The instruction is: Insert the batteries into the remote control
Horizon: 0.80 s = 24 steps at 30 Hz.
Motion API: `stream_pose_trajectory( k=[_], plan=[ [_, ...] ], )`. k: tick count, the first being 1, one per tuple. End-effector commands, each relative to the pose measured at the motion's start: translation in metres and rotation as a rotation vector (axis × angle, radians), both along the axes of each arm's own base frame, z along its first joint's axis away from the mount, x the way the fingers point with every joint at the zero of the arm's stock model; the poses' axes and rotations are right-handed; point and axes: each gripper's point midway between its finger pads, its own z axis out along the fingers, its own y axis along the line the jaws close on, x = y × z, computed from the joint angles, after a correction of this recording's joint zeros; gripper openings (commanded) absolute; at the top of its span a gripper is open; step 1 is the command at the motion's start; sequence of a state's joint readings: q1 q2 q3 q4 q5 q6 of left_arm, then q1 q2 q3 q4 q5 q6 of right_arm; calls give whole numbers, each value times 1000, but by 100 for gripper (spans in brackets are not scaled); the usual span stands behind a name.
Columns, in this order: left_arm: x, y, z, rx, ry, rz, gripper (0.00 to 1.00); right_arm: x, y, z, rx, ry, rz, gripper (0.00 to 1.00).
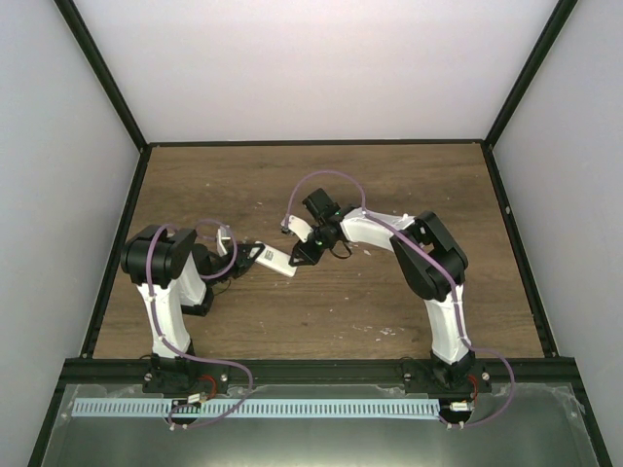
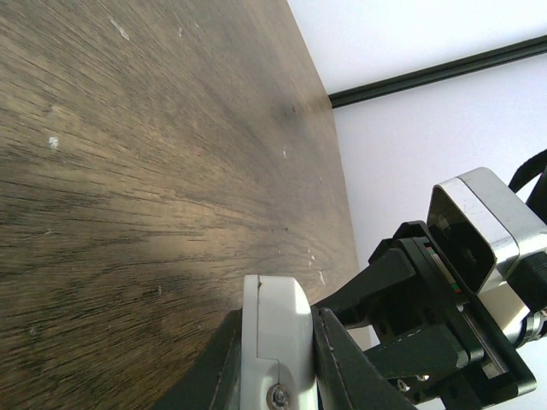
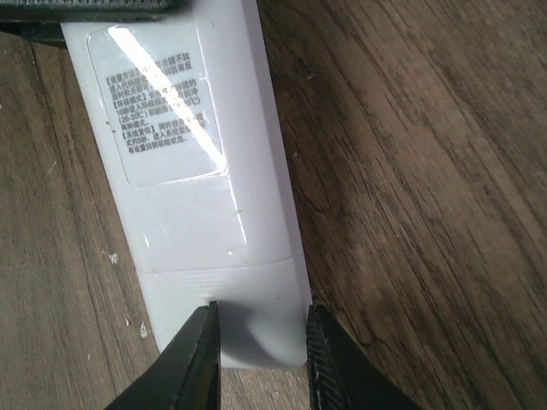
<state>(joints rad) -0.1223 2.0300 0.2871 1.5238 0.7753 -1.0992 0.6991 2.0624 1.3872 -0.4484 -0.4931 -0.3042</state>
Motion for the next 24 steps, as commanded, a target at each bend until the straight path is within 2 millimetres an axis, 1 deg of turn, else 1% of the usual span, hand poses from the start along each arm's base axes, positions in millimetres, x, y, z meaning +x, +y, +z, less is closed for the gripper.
stream_pose_trajectory(
  k=[1,4,7,10,13,17,20,22,24],
  plan=[
    [-8,-11,10,-11,-66,-69,0,-6,4,-31,-74,-13,-25,21],
    [-6,-12,13,-22,-64,-66,0,-2,11,-5,-24,-36,-39,21],
    [-3,-12,19,-36,-71,-63,0,4,16,26,25,-75,-56,28],
    [-1,-12,26,-46,-80,-61,0,11,18,60,75,-131,-77,34],
    [0,-15,41,-61,-117,-69,0,15,16,94,124,-180,-89,43],
    [-1,-19,62,-91,-151,-87,0,24,2,130,158,-230,-115,57],
    [-2,-24,78,-115,-178,-117,0,31,-16,147,178,-212,-143,67],
    [-4,-28,89,-133,-196,-147,0,33,-28,153,185,-167,-153,71],
    [-8,-33,102,-151,-214,-189,0,29,-37,157,187,-119,-146,73]
  ],
)
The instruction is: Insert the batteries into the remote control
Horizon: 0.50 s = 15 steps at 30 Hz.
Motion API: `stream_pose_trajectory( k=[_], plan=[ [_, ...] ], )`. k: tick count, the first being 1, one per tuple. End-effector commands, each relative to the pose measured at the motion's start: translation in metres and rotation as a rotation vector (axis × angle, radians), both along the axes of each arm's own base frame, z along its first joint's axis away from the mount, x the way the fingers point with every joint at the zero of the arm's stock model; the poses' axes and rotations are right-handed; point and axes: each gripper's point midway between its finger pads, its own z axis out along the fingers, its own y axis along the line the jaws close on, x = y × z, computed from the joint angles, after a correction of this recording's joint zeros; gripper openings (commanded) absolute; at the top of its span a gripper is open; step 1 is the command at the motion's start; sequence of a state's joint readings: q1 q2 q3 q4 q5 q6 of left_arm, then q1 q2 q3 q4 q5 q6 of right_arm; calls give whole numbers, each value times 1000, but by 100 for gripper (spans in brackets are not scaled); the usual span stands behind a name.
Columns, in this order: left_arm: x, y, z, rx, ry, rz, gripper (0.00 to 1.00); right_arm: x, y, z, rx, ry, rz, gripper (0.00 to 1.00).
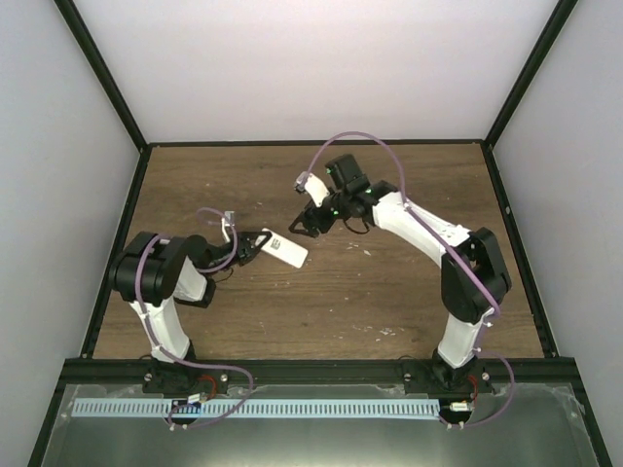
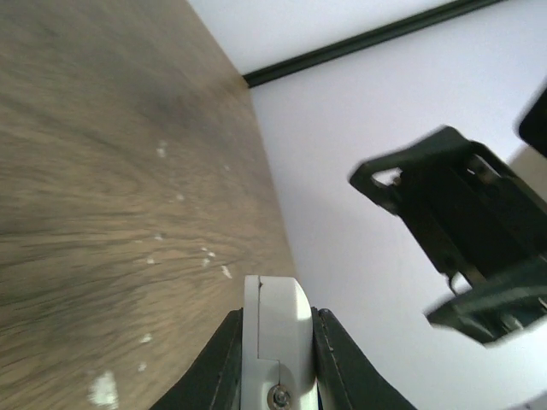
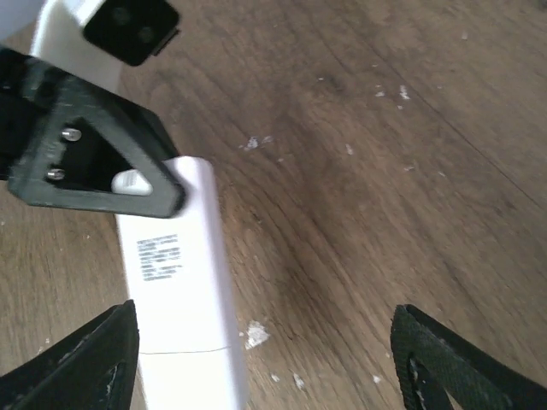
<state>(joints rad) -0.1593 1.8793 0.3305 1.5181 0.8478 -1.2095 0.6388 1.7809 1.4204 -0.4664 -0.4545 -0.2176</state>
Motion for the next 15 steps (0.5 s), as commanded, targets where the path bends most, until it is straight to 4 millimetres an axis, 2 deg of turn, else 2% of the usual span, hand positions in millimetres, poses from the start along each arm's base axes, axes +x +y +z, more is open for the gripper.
stream_pose_trajectory(
  k=[1,9,15],
  plan=[
    [-10,-15,49,-63,-132,-112,0,-8,-21,21,22,95,20,73],
    [-32,-33,98,-77,-250,-275,0,-61,-27,27,46,304,138,74],
    [-44,-48,114,-65,-298,-407,0,-76,-27,34,85,346,180,75]
  ],
)
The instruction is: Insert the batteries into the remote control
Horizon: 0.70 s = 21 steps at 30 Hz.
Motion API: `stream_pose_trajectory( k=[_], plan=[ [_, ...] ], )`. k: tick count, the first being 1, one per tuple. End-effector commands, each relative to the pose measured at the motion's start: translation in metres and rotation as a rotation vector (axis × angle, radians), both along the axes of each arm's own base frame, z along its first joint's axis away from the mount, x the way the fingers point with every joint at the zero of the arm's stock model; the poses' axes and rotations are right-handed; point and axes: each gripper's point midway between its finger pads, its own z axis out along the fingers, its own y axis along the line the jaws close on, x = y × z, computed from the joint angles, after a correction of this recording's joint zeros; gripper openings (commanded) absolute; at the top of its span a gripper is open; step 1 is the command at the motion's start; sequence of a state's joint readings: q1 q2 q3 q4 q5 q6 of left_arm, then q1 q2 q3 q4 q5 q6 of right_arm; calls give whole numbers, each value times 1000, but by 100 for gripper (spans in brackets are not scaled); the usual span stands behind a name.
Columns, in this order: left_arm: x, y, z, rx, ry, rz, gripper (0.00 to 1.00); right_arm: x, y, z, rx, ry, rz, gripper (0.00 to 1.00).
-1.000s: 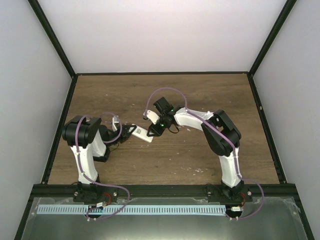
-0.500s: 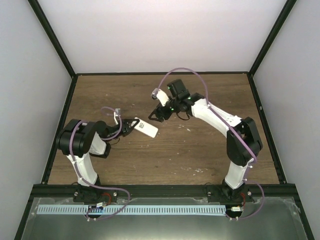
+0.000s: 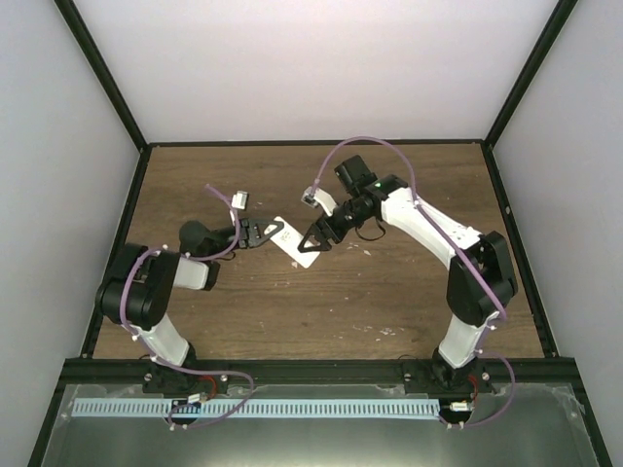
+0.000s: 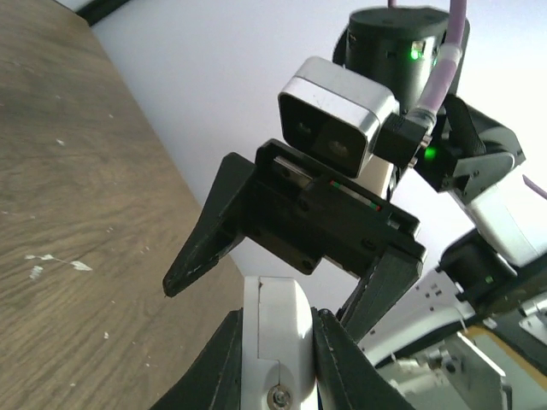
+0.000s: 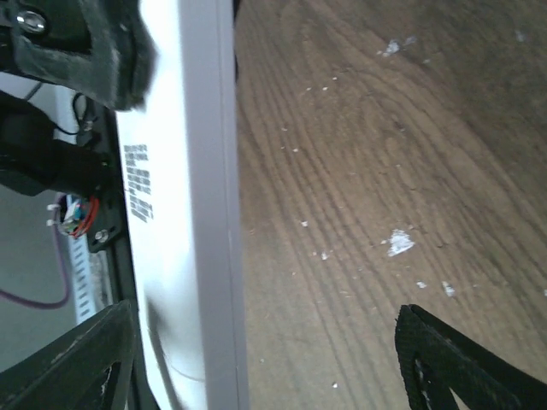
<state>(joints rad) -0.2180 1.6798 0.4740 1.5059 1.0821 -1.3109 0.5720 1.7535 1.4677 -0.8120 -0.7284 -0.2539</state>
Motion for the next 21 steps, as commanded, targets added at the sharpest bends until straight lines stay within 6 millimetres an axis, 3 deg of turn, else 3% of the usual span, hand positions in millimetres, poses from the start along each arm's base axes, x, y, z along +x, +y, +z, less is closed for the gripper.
stream_pose_trajectory(
  k=[1,10,21],
  plan=[
    [-17,-12,16,9,-71,-116,0,-23,1,27,68,36,64,75],
    [-26,-18,36,-6,-141,-180,0,-48,3,30,144,132,142,51],
    [-26,-19,38,-1,-158,-198,0,-61,15,25,150,189,199,26]
  ],
)
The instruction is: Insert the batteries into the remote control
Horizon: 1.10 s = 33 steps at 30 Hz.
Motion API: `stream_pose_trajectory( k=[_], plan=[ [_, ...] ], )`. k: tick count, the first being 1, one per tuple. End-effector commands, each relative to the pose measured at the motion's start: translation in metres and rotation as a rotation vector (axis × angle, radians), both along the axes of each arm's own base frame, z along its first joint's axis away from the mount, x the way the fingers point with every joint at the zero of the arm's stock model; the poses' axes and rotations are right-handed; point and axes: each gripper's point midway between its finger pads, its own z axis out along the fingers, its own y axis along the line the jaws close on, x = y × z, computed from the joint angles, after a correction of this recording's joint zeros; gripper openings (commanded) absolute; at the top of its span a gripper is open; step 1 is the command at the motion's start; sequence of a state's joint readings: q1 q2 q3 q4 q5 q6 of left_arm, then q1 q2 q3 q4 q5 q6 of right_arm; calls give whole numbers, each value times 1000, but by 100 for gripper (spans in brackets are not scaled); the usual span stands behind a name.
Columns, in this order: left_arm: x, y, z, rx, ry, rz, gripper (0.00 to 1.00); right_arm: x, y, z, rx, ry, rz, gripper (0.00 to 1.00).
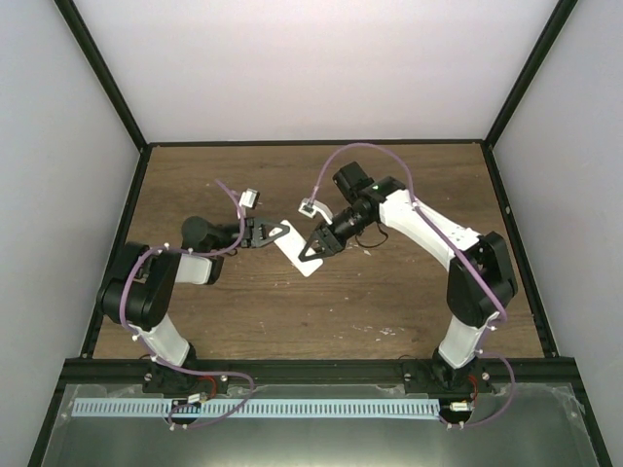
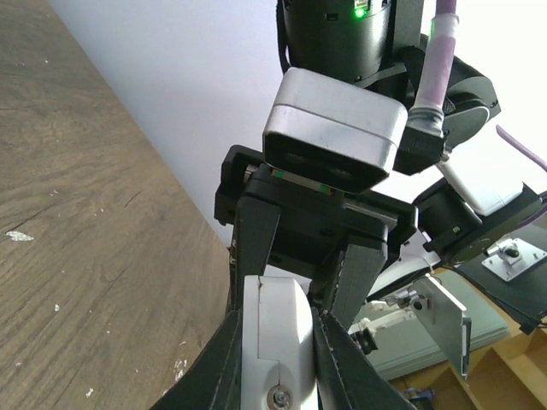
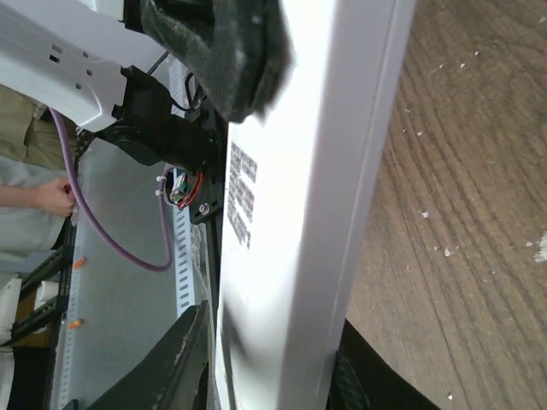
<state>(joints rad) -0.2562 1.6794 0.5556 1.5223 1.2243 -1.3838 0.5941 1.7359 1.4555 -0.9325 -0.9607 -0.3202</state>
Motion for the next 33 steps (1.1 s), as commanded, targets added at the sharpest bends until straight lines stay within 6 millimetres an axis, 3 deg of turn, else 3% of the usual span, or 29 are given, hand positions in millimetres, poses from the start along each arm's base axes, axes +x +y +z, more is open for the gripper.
stream_pose_trajectory(
  k=[1,7,11,18,21,24,25,26,29,30,33],
  plan=[
    [-6,-1,20,-25,-124,-16,0,-9,8,3,23,26,46,23],
    [-6,0,20,-30,-127,-1,1,-9,11,2,19,29,53,12],
    [-8,0,19,-25,-138,-3,12,-9,11,3,20,20,52,2],
    [-5,6,9,-11,-129,37,60,-3,6,-2,-20,-29,23,1],
    [11,24,-21,54,-95,136,72,4,0,-10,-70,-69,-18,1],
    [33,60,-52,115,-15,328,80,17,-9,-22,-152,-120,-90,1],
    [39,71,-57,128,8,388,93,26,-15,-30,-209,-154,-137,1],
    [45,82,-67,163,55,452,99,36,-21,-35,-256,-186,-187,1],
    [54,96,-58,294,0,596,100,66,-42,-51,-407,-290,-331,1],
    [59,102,-67,383,24,644,100,76,-50,-54,-452,-325,-381,1],
    [61,115,-52,531,-9,746,100,108,-76,-61,-595,-442,-550,1]
  ],
)
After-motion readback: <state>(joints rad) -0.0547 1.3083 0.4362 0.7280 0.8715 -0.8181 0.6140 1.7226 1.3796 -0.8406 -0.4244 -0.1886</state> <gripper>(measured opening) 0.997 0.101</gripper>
